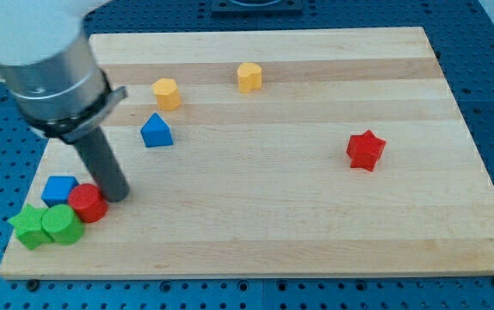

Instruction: Push the red star towards the bottom left of the board

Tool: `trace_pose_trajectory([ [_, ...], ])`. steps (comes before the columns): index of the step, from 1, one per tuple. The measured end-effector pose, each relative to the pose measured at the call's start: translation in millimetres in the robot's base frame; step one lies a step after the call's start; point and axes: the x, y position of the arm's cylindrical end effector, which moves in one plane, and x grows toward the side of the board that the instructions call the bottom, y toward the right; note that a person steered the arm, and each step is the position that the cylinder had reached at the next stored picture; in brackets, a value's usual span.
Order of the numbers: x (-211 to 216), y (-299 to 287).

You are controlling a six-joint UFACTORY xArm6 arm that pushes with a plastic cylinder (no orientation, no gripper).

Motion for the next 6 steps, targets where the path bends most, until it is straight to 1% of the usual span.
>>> trace_pose_trajectory([
  [1,0.0,-28.9],
  [2,-1.8,-2.8],
  [5,-79.7,264.3],
  [6,-100.5,341.2],
])
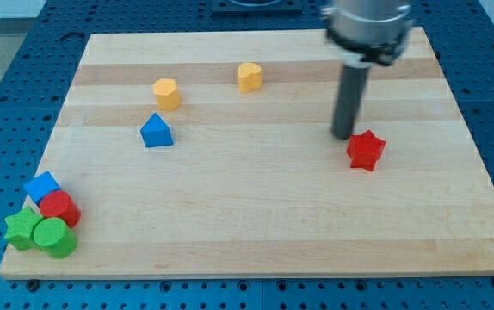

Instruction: Push the red star towards the bottom left of the board

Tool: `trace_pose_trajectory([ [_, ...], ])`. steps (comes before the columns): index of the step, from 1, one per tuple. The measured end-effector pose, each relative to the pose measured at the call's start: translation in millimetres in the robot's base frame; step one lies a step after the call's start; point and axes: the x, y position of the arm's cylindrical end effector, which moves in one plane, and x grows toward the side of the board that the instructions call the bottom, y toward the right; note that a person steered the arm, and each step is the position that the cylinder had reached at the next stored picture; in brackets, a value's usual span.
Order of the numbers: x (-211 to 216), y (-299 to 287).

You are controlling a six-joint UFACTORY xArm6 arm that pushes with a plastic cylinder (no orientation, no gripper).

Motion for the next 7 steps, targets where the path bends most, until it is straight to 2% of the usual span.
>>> trace_pose_trajectory([
  [1,-0.6,71.9],
  [2,17.7,61.8],
  [4,97.3,-42.7],
  [5,99.1,-106.5],
  [6,98.7,-68.8],
  [7,71.5,-7.9],
])
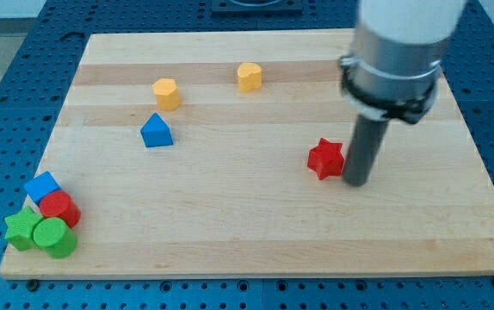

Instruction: Push the red star towards the bottom left of the board

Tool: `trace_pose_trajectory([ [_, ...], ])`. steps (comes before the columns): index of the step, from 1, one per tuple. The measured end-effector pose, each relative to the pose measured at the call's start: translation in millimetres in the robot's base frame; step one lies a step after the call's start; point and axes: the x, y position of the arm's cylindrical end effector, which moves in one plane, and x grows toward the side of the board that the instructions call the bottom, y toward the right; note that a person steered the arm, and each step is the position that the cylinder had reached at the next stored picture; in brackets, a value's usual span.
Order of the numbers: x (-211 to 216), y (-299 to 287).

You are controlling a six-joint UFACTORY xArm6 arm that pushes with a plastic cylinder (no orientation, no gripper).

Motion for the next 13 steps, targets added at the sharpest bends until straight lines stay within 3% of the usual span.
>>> trace_pose_trajectory([
  [1,-29.1,-21.1],
  [2,-29.3,-81.5],
  [4,32.8,-250.1],
  [5,26.8,-250.2],
  [6,-26.1,-190.5],
  [7,-32.3,-121.1],
  [8,14.5,-102.6],
  [10,72.7,-243.0],
  [11,70.8,-240.5],
  [12,37.9,-189.1],
  [13,16.1,-176.7],
])
